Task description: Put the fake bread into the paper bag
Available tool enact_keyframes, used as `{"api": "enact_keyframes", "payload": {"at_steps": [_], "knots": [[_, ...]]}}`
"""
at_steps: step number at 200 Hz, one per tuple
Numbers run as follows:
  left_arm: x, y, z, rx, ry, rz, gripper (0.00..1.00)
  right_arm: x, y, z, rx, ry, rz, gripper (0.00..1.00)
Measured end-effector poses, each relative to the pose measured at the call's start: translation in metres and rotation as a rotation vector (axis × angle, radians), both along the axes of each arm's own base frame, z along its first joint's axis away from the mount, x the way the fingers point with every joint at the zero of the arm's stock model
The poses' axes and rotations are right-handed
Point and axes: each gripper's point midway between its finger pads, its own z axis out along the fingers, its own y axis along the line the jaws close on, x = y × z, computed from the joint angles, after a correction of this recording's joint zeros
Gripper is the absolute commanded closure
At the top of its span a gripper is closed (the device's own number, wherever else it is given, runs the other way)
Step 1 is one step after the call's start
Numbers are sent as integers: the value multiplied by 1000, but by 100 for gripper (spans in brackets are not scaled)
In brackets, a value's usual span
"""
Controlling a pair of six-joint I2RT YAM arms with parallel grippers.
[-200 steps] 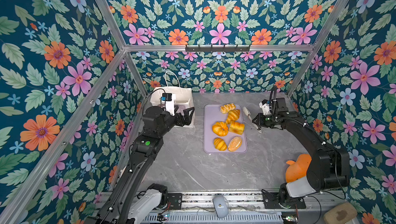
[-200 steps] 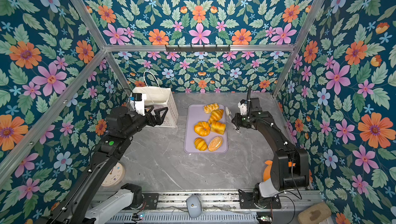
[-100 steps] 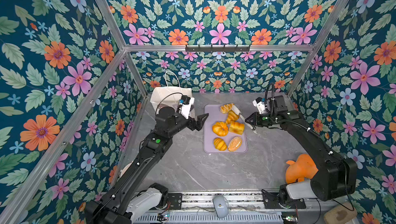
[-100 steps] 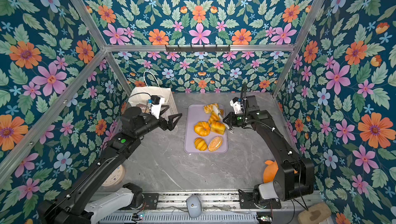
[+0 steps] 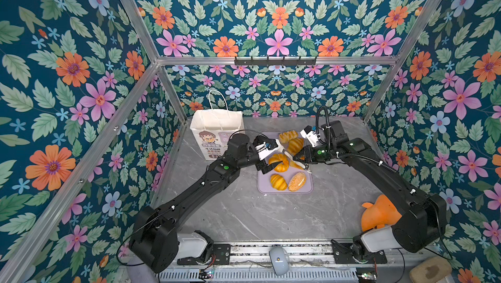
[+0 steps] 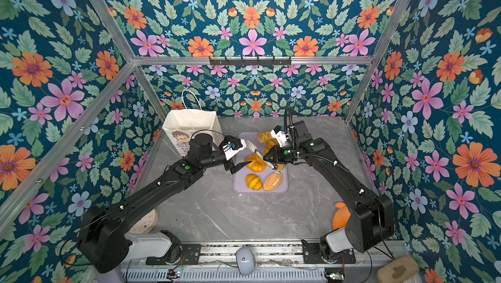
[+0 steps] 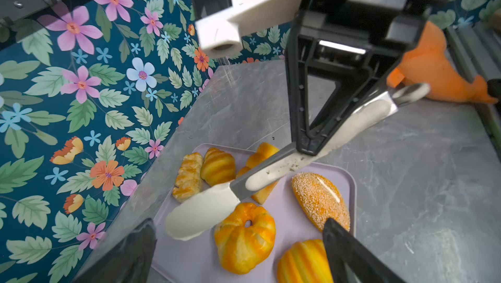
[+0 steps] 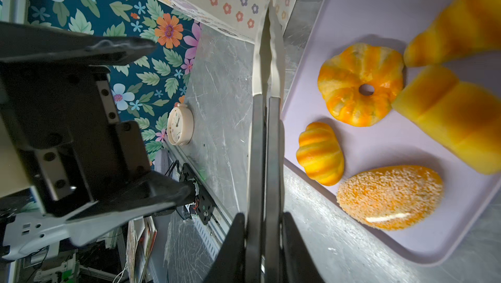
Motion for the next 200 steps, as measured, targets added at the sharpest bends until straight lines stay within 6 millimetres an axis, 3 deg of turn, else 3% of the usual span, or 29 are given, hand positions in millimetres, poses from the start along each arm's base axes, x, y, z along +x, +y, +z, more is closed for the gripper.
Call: {"api": "enact_keyframes", "payload": {"at_steps": [37,68,136,167,200], "knots": [[1,-15,-21,86,-64,-34,9,-2,5,0,12,12,16,78],[-2,-27,-22,121,-119,-65,24,-2,12,-3,10,32,29,78],[0,-38,-34,219,-148,-111,37,-3,23,-4,2,44,63,78],[-1,-38,-39,246,-147,-123,55,-4,24,-2,-1,46,70,78],[1,-34,-43,276,-145,-110,52,-7,23,-2,-10,55,74,78]]}}
